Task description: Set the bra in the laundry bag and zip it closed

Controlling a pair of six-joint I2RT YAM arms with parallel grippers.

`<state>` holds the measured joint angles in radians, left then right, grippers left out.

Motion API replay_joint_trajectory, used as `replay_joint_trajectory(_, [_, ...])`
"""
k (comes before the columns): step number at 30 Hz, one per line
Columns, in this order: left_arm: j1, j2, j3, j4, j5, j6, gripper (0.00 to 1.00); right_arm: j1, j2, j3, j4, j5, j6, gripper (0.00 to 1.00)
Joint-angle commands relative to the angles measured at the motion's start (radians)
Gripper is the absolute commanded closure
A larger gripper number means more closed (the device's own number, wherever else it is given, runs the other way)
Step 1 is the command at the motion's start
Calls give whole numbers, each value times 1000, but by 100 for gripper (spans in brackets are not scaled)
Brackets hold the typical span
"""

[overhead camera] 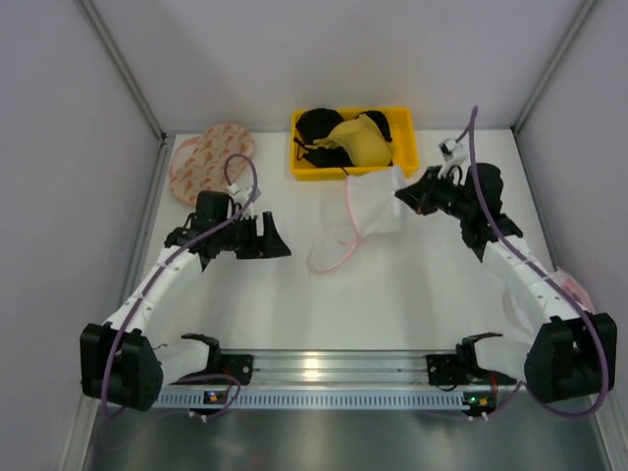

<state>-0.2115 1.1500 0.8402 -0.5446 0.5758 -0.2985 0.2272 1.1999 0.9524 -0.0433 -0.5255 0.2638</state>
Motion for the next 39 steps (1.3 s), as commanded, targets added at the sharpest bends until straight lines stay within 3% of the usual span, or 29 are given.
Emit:
replay_joint_trajectory(1, [-11, 19, -23, 127, -33, -74, 18, -97, -40, -284, 261, -99, 317, 100])
replay_joint_trajectory(6, [-20, 53, -43, 126, -48, -71, 18, -218, -178, -665, 552, -85, 547, 100])
replay_joint_trajectory(9, [-45, 80, -49, 127, -71, -76, 19, -255, -328, -768, 429, 2, 560, 100])
replay_joint_trajectory(17, [-164, 276, 29, 256, -57, -136, 20, -247, -379, -745, 450, -137, 528, 100])
replay_joint_trajectory(21, [-210, 408, 141, 351, -39, -189, 20, -246, -391, -727, 438, -191, 497, 100])
replay_joint_trajectory(24, [-273, 561, 282, 357, -39, -173, 21, -246, -420, -699, 332, -200, 430, 100])
replay_joint_trajectory(32, [-388, 844, 630, 357, -246, -155, 25, -236, -445, -649, 162, -200, 313, 100])
replay_joint_trajectory(39, [-391, 1004, 734, 351, -310, -151, 26, -235, -471, -613, 72, -206, 238, 100])
